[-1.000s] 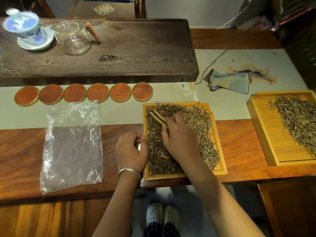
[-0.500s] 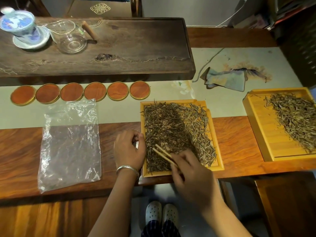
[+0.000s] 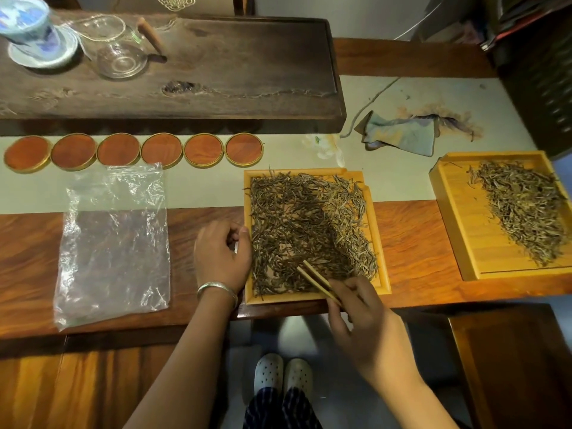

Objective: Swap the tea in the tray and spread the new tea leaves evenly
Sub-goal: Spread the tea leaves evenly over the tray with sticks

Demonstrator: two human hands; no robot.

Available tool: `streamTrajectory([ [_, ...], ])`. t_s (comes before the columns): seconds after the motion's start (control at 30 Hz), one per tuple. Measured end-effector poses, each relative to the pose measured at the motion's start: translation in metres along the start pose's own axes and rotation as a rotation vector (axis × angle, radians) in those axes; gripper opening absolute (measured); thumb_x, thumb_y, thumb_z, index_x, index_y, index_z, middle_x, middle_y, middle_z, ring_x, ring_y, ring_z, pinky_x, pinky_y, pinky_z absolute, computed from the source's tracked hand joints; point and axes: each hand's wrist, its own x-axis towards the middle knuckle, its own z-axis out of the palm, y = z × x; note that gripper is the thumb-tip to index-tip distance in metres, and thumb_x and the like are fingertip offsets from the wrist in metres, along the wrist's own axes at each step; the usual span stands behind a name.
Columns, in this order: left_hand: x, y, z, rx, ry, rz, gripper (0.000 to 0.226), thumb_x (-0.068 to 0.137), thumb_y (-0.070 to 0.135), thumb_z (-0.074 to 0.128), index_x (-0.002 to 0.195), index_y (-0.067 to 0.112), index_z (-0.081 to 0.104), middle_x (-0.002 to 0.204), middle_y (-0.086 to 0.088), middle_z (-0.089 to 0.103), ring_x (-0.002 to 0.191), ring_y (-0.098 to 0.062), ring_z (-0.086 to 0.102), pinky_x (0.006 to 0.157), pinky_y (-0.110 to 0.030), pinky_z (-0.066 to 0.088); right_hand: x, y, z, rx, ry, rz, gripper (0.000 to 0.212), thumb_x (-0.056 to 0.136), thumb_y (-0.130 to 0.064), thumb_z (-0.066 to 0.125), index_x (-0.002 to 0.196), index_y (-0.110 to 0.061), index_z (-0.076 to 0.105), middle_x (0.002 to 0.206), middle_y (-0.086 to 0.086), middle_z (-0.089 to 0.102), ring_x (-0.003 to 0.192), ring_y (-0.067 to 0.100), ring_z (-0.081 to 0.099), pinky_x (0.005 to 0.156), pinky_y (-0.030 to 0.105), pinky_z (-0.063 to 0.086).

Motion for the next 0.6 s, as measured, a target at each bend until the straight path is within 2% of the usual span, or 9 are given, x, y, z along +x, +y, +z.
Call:
streamTrajectory([
  [0.1,0.0,0.0,0.0,0.006,0.003,0.001,0.017,0.083,0.028,0.052,0.069,0.018,0.052,0.065,0.009,0.045,0.067,-0.014,0.039,0.061,-0.029,0.027,-0.002,-0.001,0.007,0.04,-0.02,0.005,0.024,0.083,-0.018,0.06,0.104,-0.01,0.067,0.093,0.006,0.061,0.057,0.025,0.062,0.036,0.029,0.045],
  [0.23,0.0,0.0,0.001,0.004,0.004,0.003,0.018,0.083,0.029,0.051,0.069,0.018,0.052,0.065,0.008,0.047,0.067,-0.015,0.04,0.061,-0.029,0.028,0.002,-0.004,0.01,0.103,-0.004,0.015,0.025,0.082,-0.015,0.063,0.105,-0.01,0.068,0.095,0.004,0.062,0.061,0.022,0.063,0.04,0.031,0.049],
  [0.33,0.0,-0.001,0.001,0.003,0.005,0.007,0.019,0.083,0.031,0.05,0.069,0.018,0.052,0.065,0.008,0.047,0.067,-0.015,0.04,0.06,-0.029,0.028,0.002,0.008,-0.002,0.09,0.063,0.122,0.024,0.084,-0.016,0.066,0.108,-0.017,0.066,0.098,-0.003,0.059,0.057,0.019,0.061,0.041,0.031,0.05],
  [0.43,0.0,-0.002,0.002,0.008,0.004,0.011,0.019,0.084,0.031,0.049,0.069,0.018,0.051,0.065,0.008,0.047,0.067,-0.014,0.04,0.06,-0.029,0.028,-0.002,0.029,-0.017,0.009,0.074,0.198,0.029,0.084,-0.017,0.066,0.113,-0.016,0.063,0.098,-0.003,0.055,0.064,0.017,0.059,0.043,0.028,0.046],
  [0.6,0.001,-0.002,0.002,0.006,0.008,0.008,0.019,0.084,0.029,0.05,0.068,0.018,0.05,0.064,0.008,0.046,0.066,-0.013,0.038,0.059,-0.028,0.025,-0.013,0.05,-0.026,-0.009,0.058,0.242,0.029,0.085,-0.016,0.063,0.114,-0.01,0.065,0.098,0.002,0.056,0.069,0.021,0.062,0.046,0.038,0.055],
])
